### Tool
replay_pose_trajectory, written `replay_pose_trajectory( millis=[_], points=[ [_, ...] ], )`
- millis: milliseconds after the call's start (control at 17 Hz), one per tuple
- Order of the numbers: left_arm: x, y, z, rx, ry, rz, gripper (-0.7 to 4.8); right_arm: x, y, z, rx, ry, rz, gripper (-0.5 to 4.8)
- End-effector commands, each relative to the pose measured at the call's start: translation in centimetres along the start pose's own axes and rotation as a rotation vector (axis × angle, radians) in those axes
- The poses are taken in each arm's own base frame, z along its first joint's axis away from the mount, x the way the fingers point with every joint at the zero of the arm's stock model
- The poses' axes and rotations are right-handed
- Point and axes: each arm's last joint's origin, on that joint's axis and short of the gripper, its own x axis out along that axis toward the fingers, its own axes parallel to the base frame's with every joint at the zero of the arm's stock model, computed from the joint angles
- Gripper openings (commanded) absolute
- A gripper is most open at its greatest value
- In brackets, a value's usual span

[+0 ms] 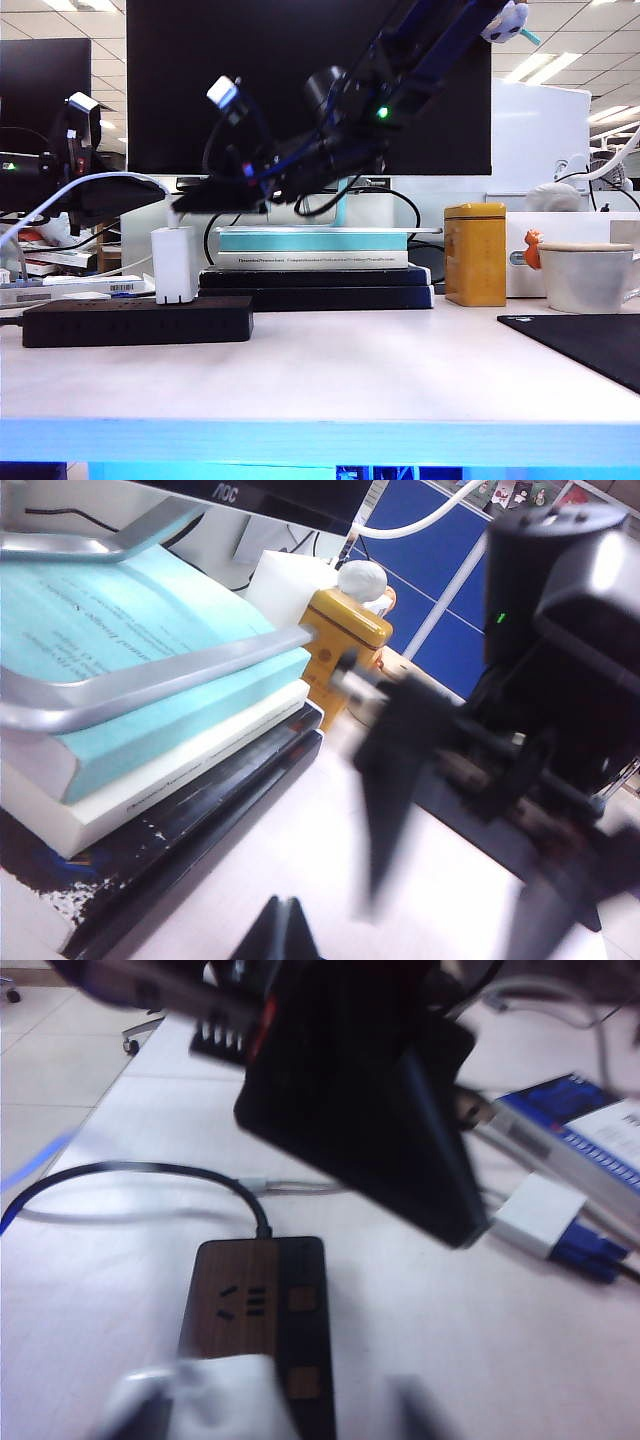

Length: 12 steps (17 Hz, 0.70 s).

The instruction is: Plug the white charger into the left socket.

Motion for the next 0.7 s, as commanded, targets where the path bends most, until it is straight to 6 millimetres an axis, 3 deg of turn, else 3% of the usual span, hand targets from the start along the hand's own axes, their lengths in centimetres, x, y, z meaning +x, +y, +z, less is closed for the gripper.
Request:
replay_pose_trajectory(
  millis=[59,117,293,704],
  points=[
    [0.0,-0.2,0.4,0.015,-0.005,-0.006,-0.05,-0.3,0.1,0.6,0.004,-0.001,0.004,0.68],
    [0.0,-0.3,0.5,0.019,-0.006,-0.006,-0.05,-0.3,0.1,0.5,0.01,0.003,0.005,0.4],
    [-0.4,-0.8,1.4,0.047,-0.018,0.0,-0.05,-0.3,0.3,0.4,0.026,0.009,0.016,0.24],
    [-0.5,-1.2,1.9,0.05,-0.02,-0.01,-0.05,-0.4,0.8,0.1,0.082,0.036,0.062,0.22]
  ],
)
